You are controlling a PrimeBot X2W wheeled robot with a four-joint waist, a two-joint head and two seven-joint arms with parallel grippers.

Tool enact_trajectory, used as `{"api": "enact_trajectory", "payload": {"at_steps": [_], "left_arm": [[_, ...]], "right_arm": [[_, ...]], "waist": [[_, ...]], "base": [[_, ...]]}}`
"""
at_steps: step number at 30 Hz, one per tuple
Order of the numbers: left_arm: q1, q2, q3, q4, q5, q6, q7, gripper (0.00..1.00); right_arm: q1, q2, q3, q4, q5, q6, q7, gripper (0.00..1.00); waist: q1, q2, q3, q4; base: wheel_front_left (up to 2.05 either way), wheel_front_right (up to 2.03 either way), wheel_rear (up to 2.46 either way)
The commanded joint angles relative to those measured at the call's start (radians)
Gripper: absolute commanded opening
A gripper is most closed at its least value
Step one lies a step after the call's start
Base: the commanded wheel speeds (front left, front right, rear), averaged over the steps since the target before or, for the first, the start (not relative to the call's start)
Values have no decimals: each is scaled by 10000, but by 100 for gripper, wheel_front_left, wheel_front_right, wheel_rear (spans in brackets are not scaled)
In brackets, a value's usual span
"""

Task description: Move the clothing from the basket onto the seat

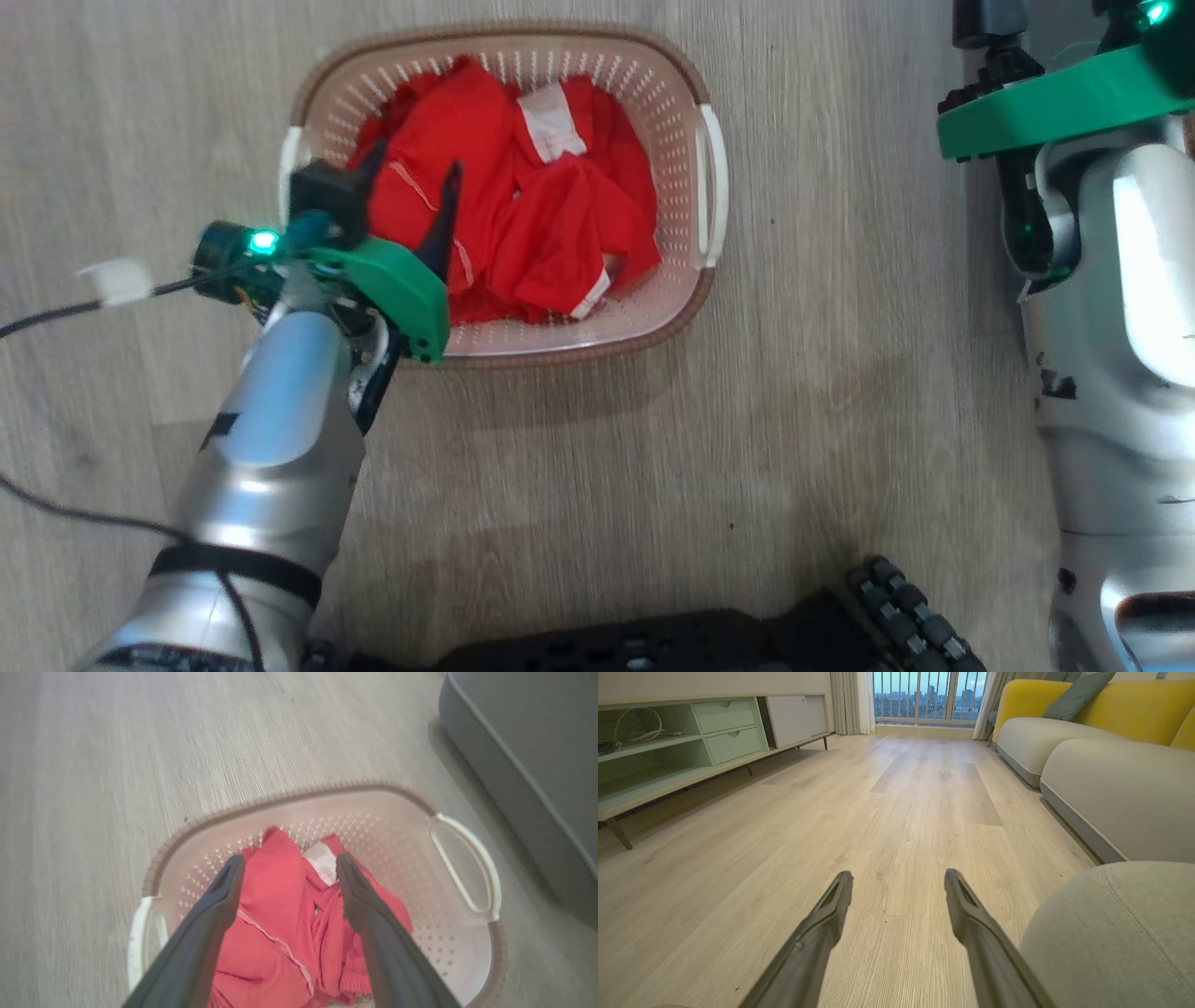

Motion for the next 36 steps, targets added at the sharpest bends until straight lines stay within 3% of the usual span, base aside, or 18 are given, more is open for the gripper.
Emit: {"api": "enact_trajectory", "payload": {"at_steps": [1, 7, 13, 29, 35, 36], "left_arm": [[-157, 182, -2, 136, 175, 122, -126, 100], [-1355, 182, -1084, 2660, 785, 598, -21, 100], [-2467, 190, -2051, 4049, 1618, 1017, 656, 100], [-3567, 899, -3036, 4611, 2419, 1639, 3285, 100], [-3601, 872, -3294, 4624, 2528, 1643, 3520, 100], [-3583, 835, -3325, 4625, 2520, 1643, 3543, 34]], "right_arm": [[-41, 64, 151, -395, -65, -2, -91, 100], [35, 127, 167, -402, -83, -2, -92, 100], [24, 224, 203, -487, -42, -2, -92, 100], [-108, 442, 330, -1029, 92, -2, -92, 100], [-140, 464, 345, -1179, 107, -2, -92, 100], [-154, 467, 344, -1195, 117, -2, -92, 100]], "waist": [[-3, 1, 257, -115], [-3, 1, 496, -231], [-3, 1, 799, -400], [-3, 1, 1821, -1078], [-3, 1, 1969, -1121], [-3, 1, 1972, -1116]], "base": [[0, 0, 0], [0, 0, 0], [0, 0, 0], [0, 0, 0], [0, 0, 0], [0, 0, 0]]}}
